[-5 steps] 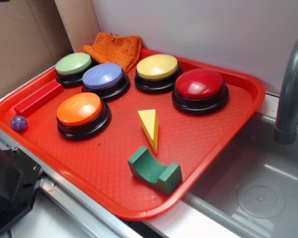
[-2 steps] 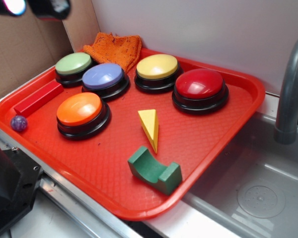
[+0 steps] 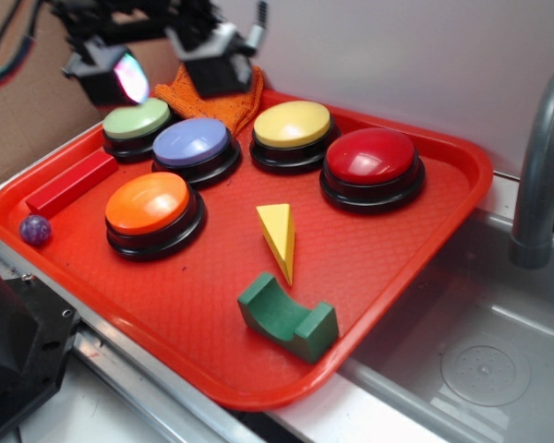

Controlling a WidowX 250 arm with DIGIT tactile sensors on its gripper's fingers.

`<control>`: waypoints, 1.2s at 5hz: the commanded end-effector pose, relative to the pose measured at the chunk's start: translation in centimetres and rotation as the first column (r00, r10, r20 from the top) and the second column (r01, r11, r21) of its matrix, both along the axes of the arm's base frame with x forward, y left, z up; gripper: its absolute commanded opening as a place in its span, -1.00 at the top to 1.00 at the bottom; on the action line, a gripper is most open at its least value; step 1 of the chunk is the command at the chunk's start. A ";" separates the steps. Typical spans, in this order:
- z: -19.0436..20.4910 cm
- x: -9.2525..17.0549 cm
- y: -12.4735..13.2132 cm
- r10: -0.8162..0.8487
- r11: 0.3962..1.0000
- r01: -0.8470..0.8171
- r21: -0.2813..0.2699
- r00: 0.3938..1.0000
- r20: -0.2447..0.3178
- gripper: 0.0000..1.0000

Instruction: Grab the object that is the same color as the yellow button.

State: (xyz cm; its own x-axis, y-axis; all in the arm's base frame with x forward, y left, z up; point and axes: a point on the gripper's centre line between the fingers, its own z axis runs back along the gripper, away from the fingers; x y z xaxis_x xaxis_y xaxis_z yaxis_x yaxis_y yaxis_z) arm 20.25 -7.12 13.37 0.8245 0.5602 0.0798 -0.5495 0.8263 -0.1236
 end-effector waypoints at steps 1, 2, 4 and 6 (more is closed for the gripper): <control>-4.8 3.4 -0.7 0.129 0.991 -0.128 -0.049 0.991 0.022 -1.00; -6.8 4.0 -1.3 0.146 0.989 -0.146 -0.010 0.989 0.021 -1.00; -9.8 4.4 -1.5 0.155 0.988 -0.155 -0.018 0.987 -0.033 -1.00; -10.9 4.4 -1.5 0.160 0.987 -0.159 0.005 0.987 -0.015 1.00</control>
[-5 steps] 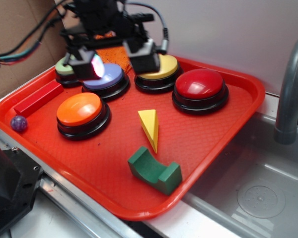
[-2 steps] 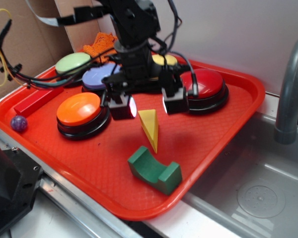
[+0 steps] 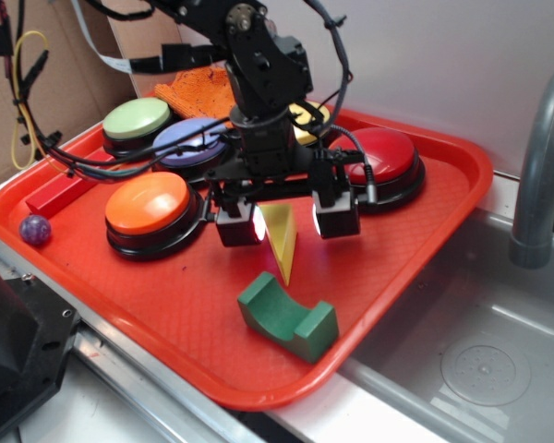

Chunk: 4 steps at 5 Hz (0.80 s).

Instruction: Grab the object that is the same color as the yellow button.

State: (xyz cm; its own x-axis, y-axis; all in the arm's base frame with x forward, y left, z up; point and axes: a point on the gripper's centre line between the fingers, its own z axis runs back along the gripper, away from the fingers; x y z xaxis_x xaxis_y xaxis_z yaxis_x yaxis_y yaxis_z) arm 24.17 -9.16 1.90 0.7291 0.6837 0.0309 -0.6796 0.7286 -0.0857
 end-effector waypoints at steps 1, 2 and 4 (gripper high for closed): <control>1.3 0.6 0.9 -0.042 0.999 0.041 0.020 0.997 0.058 1.00; 3.1 1.0 1.2 -0.159 0.987 0.157 0.034 0.984 0.077 1.00; 9.0 1.0 1.5 -0.452 0.891 0.452 0.029 0.892 0.002 1.00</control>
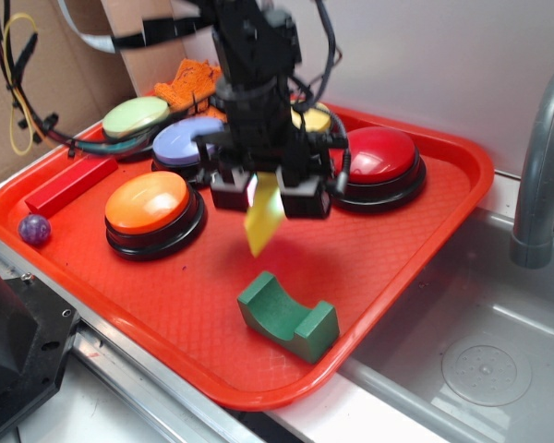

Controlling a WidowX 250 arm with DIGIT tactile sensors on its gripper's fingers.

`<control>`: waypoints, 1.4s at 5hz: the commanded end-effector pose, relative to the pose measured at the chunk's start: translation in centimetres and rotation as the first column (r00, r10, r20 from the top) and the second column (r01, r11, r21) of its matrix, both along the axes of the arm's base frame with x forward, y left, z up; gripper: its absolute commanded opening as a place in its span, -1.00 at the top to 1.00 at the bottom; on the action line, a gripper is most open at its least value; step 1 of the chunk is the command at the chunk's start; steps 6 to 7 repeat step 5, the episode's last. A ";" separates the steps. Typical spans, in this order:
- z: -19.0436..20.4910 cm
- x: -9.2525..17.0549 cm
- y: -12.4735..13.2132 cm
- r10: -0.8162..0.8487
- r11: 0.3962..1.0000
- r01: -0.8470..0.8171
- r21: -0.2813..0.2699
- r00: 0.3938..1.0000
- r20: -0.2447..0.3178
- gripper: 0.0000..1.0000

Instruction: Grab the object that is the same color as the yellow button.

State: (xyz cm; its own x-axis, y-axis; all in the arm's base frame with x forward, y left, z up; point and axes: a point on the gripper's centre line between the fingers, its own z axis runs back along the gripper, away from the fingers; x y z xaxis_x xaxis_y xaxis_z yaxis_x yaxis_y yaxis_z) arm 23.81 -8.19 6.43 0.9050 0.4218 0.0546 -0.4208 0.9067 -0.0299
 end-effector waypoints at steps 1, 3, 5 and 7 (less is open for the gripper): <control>8.0 0.6 1.4 -0.248 0.968 0.249 -0.035 0.968 0.029 1.00; 11.8 -1.0 2.5 -0.374 0.925 0.377 -0.045 0.925 0.065 1.00; 11.7 -1.7 3.3 -0.258 0.966 0.257 0.027 0.965 0.048 1.00; 11.7 -1.7 3.3 -0.258 0.966 0.257 0.027 0.965 0.048 1.00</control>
